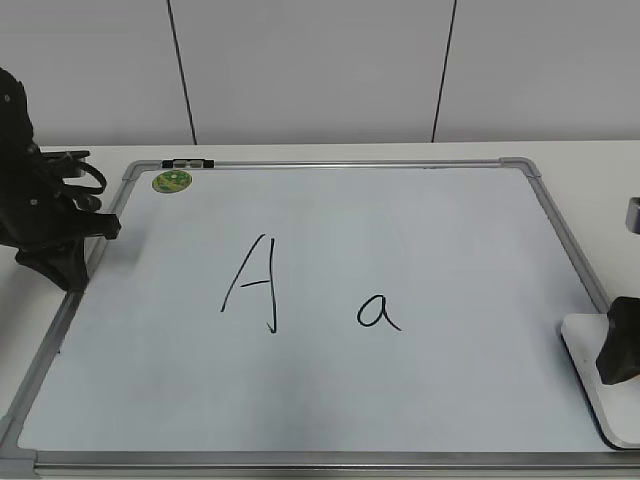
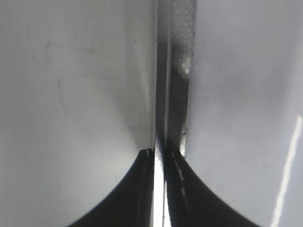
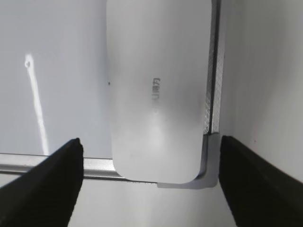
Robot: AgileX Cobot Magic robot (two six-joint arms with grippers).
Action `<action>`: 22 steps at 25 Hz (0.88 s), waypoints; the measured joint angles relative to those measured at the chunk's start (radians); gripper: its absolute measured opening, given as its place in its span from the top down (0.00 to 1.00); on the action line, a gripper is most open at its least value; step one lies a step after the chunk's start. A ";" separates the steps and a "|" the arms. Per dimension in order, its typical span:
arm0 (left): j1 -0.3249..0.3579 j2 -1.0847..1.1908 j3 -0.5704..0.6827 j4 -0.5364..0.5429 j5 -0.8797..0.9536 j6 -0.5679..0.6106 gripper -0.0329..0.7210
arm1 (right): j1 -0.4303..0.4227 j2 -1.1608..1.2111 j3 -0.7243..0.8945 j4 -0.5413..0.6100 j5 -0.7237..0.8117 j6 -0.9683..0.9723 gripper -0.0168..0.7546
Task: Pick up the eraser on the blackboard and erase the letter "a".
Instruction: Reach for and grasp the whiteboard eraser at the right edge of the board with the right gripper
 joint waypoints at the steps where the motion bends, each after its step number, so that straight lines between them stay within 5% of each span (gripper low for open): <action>1: 0.000 0.000 0.000 0.000 0.000 0.000 0.88 | 0.000 0.014 -0.005 0.002 -0.004 0.000 0.11; 22: 0.000 0.000 0.000 -0.002 0.000 0.000 0.88 | 0.000 0.133 -0.010 0.031 -0.113 0.000 0.14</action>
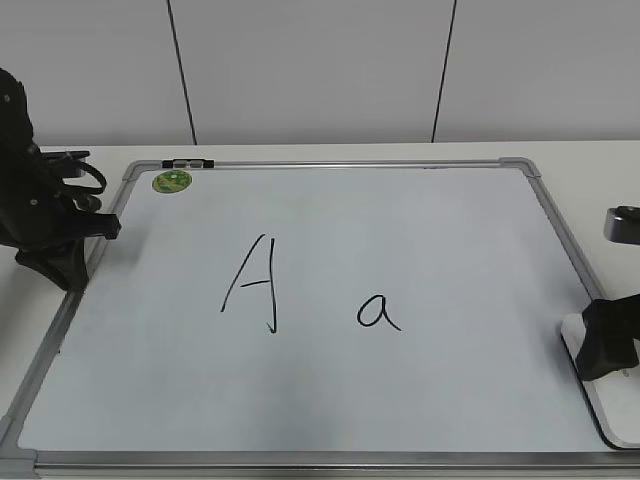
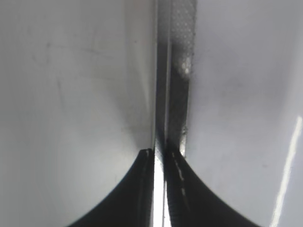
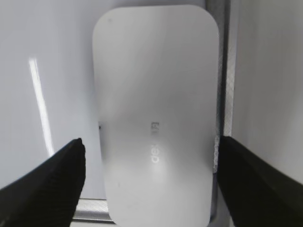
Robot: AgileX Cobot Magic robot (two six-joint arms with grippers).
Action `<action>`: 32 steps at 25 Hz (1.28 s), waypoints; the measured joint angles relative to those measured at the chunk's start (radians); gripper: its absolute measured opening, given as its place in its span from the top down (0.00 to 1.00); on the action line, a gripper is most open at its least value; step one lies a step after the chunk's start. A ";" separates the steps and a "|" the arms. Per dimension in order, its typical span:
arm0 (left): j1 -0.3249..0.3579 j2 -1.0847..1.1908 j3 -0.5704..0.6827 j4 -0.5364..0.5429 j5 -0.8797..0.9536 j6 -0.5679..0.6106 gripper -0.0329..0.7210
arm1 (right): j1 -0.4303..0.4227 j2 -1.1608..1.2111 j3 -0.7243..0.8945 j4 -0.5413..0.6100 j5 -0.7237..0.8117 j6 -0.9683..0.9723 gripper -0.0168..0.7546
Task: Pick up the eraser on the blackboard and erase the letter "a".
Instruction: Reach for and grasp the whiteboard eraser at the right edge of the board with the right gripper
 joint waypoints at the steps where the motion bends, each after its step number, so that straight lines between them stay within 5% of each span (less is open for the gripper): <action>1: 0.000 0.000 0.000 0.000 0.000 0.000 0.88 | 0.000 0.009 -0.007 0.000 0.000 0.000 0.14; 32: 0.000 0.000 0.000 -0.008 0.002 0.002 0.88 | 0.000 0.158 -0.139 -0.006 0.114 0.000 0.30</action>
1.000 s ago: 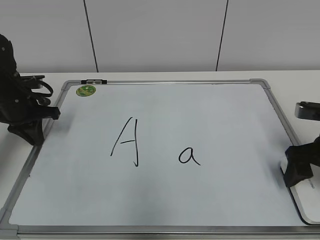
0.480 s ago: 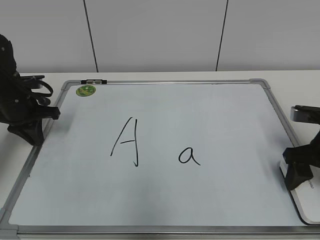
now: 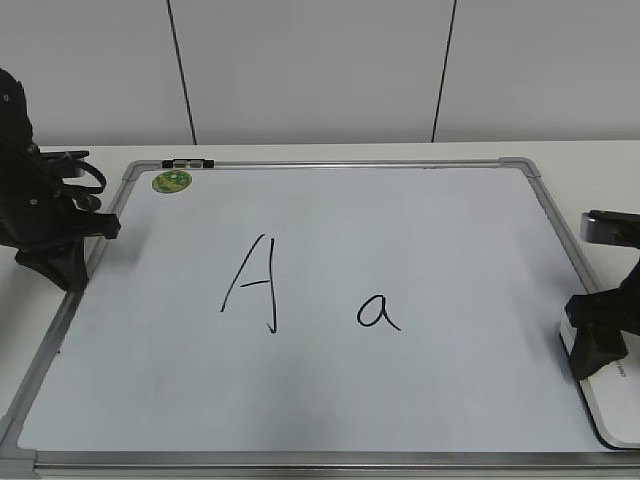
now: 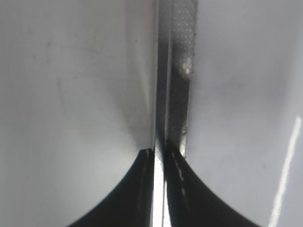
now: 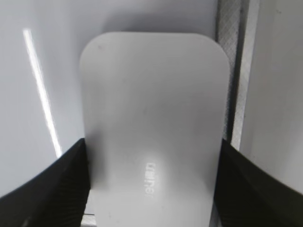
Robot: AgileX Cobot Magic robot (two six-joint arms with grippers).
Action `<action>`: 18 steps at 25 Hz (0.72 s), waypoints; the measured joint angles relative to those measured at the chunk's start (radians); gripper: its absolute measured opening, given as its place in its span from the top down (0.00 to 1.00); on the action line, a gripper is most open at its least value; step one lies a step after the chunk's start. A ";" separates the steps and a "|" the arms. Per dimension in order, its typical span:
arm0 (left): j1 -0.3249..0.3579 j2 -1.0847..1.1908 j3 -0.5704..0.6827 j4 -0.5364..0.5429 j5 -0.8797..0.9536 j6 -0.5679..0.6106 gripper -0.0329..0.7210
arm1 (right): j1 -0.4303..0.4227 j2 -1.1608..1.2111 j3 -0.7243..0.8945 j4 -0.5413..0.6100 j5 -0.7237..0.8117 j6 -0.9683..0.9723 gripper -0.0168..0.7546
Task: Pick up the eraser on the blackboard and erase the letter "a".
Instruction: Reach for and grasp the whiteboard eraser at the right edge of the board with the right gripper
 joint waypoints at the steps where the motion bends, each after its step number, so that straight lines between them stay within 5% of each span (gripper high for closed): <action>1: 0.000 0.000 0.000 0.000 0.000 0.000 0.88 | 0.000 0.000 0.000 0.000 0.000 0.000 0.30; 18: 0.004 0.000 0.000 -0.010 0.000 0.000 0.88 | 0.000 0.001 0.000 0.058 0.004 0.002 0.30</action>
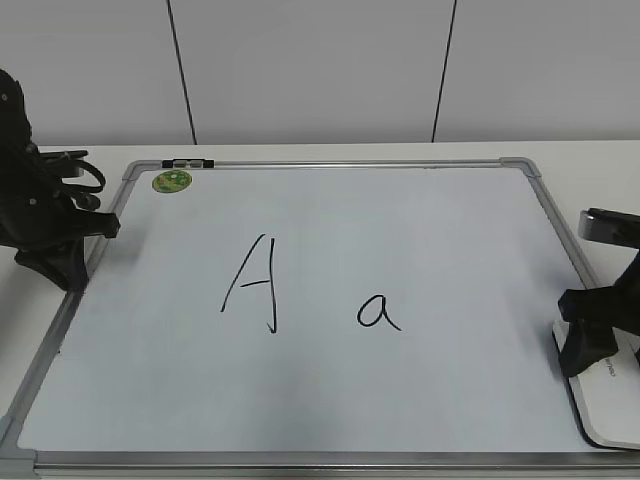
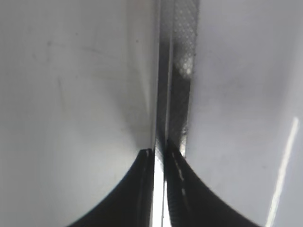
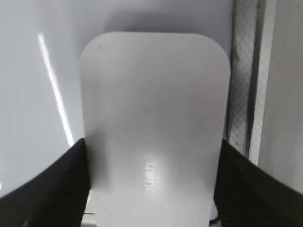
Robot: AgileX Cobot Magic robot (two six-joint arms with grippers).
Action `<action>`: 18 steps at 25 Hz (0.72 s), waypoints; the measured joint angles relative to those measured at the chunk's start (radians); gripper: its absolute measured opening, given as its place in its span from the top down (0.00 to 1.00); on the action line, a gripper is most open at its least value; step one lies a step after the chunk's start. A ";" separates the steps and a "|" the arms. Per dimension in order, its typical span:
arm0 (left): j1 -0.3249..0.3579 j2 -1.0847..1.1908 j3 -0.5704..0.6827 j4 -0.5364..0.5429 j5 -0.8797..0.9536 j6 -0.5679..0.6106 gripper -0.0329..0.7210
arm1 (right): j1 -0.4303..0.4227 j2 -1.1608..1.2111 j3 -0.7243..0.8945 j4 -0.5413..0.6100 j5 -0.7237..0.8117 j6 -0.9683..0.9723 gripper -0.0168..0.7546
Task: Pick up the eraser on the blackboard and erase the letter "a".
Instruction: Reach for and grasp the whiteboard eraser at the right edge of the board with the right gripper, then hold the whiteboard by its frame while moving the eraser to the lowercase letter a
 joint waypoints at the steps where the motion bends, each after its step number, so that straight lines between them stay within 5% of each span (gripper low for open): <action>1: 0.000 0.000 0.000 0.000 0.000 0.000 0.88 | 0.000 0.000 0.000 0.000 0.005 0.000 0.30; 7: 0.000 0.000 0.000 -0.002 0.001 0.000 0.88 | 0.022 0.006 -0.070 -0.003 0.102 0.011 0.30; 18: 0.002 0.000 0.000 -0.002 0.001 0.000 0.88 | 0.257 0.080 -0.342 -0.227 0.302 0.182 0.30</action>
